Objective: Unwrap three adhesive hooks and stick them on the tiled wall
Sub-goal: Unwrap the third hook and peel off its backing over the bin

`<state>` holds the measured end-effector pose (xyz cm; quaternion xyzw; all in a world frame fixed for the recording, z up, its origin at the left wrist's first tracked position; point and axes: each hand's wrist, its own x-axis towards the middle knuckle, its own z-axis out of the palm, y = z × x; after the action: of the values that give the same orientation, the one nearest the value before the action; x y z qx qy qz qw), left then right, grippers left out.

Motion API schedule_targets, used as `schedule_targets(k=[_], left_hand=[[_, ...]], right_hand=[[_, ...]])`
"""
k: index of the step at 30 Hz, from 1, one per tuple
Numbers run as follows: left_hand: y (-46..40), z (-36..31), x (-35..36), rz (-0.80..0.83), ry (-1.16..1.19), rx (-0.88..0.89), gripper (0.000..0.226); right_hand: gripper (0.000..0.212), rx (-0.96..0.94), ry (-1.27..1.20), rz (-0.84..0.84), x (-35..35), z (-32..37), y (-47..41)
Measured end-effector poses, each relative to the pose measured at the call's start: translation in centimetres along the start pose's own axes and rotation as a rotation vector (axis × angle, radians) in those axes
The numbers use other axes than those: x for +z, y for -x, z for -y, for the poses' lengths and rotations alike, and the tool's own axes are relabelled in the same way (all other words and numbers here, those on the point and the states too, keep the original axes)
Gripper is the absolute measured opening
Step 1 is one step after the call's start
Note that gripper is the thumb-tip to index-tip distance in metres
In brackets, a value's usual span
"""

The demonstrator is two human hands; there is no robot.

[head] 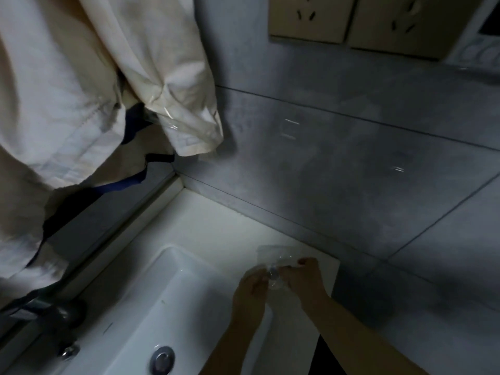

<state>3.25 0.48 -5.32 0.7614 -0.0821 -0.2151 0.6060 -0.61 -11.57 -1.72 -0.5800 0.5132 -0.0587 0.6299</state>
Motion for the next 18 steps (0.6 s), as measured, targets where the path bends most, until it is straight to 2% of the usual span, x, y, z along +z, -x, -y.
schedule_targets(k=[5,9,11,13,15,17,18], left_hand=[[2.8,0.1,1.8,0.038,0.090,-0.119,0.021],[5.4,-1.7,3.2,0.058,0.086,-0.066,0.022],[6.7,-2.8,4.0,-0.014,0.047,0.030,0.025],[7.7,-3.4,4.7,-0.175,0.028,0.074,0.026],[8.9,-4.4,5.6,-0.284,0.136,-0.075,0.018],[10.4,-5.5,7.0,-0.156,0.308,-0.265,0.004],[11.1,-6.2,7.8,-0.052,0.386,-0.354,0.008]], right_hand=[[0.042,0.042,-0.030,-0.093,-3.0,-1.8,1.3],[0.031,-0.054,-0.060,-0.194,-6.0,-2.6,2.7],[0.021,-0.111,-0.144,-0.201,-7.5,-2.6,3.8],[0.019,-0.178,-0.247,-0.196,-8.8,-2.3,4.9],[0.020,-0.227,-0.372,-0.189,-10.3,-1.8,6.2],[0.024,-0.248,-0.464,-0.204,-11.8,-1.3,7.7],[0.026,-0.260,-0.486,-0.216,-12.4,-1.2,8.5]])
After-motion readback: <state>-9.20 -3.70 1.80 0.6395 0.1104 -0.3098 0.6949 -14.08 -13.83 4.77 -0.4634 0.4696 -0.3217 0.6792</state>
